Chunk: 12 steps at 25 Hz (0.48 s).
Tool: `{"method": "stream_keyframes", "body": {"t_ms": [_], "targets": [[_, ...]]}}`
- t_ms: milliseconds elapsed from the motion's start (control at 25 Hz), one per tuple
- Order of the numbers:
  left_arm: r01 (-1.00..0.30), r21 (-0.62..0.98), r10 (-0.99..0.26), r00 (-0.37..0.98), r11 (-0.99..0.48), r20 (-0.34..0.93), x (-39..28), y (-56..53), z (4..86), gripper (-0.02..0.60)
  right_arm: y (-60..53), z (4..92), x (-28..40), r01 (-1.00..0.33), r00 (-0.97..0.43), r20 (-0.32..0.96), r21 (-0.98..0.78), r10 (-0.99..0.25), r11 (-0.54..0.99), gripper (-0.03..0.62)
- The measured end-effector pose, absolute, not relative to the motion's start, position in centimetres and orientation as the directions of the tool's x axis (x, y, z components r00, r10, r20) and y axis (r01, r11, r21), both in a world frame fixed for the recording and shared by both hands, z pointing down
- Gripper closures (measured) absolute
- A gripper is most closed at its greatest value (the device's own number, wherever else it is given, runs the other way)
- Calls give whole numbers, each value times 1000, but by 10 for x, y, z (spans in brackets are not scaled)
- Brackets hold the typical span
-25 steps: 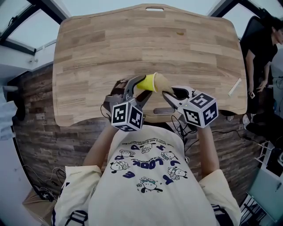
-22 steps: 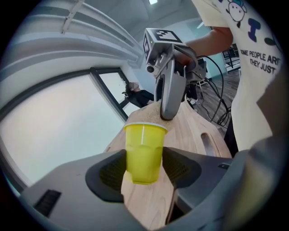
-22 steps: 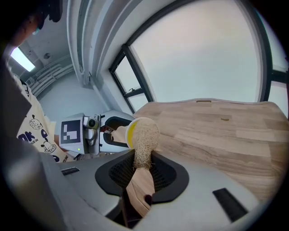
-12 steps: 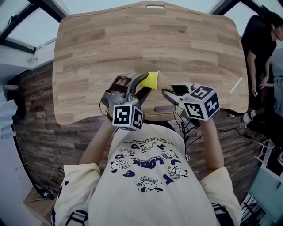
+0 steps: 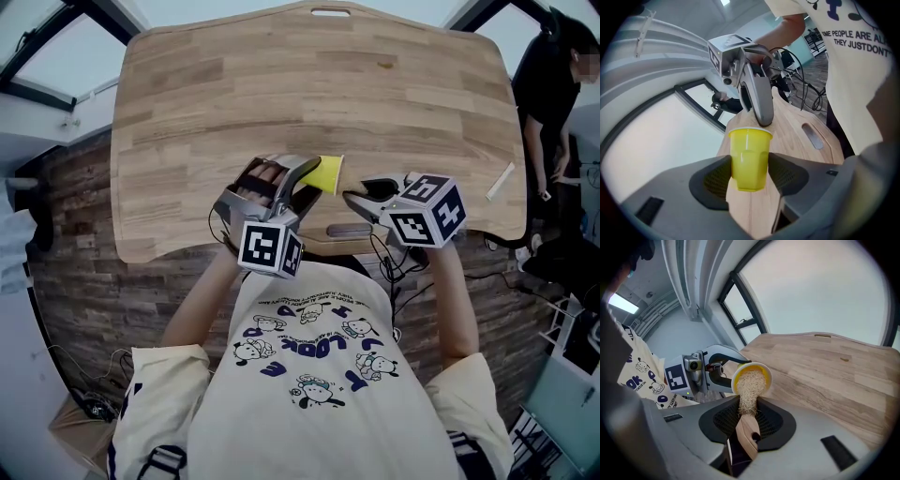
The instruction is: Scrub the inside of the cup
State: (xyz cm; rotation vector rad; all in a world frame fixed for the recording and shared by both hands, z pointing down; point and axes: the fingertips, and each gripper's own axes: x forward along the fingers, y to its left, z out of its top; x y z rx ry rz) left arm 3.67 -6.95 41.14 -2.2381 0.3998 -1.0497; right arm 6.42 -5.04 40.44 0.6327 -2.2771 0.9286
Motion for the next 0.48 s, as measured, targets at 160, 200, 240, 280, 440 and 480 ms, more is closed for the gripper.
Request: {"method": "stream_keyframes", "body": {"t_ms": [160, 200, 240, 280, 440, 480], "targets": [[27, -652, -486, 642, -758, 592, 40, -66, 414, 316, -49, 407, 64, -606, -694, 696, -429, -182, 670, 511], [32, -650, -482, 644, -759, 594, 41, -65, 415, 316, -48, 408, 63, -603, -691, 701, -423, -177, 676, 511], [36, -648, -477, 646, -761, 596, 41, -64, 416, 316, -47, 408, 63, -601, -687, 706, -418, -172, 681, 511], [40, -644, -471, 647, -764, 599, 41, -63, 417, 316, -47, 409, 63, -599, -683, 711, -414, -168, 686, 511], [44, -594, -427, 653, -803, 626, 41, -59, 422, 316, -45, 412, 61, -595, -668, 728, -394, -157, 701, 511], [44, -582, -417, 654, -812, 631, 41, -59, 423, 316, -44, 413, 61, -593, -663, 732, -387, -156, 706, 510]]}}
